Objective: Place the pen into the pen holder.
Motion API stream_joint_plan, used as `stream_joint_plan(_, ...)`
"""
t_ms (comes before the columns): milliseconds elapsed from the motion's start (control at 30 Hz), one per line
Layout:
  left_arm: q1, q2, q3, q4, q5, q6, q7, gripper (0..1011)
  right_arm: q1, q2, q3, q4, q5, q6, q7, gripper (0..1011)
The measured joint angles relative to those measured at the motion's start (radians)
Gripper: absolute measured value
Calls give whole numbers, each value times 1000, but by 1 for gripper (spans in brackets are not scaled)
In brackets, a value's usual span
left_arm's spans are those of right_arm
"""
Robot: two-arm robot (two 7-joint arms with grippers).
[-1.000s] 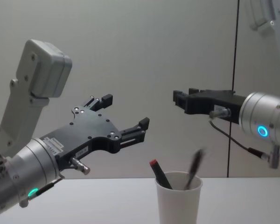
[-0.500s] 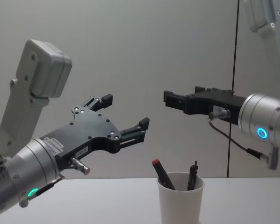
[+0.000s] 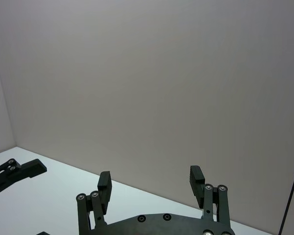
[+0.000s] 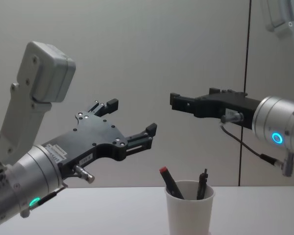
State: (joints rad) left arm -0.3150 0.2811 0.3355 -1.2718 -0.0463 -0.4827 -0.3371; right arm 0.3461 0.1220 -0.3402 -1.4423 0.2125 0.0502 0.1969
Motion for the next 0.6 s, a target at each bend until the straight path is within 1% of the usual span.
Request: stream_joint_plan(600, 0, 0, 0, 0, 0, 0, 0, 1004, -2, 1, 2, -2, 3, -4, 3, 1002)
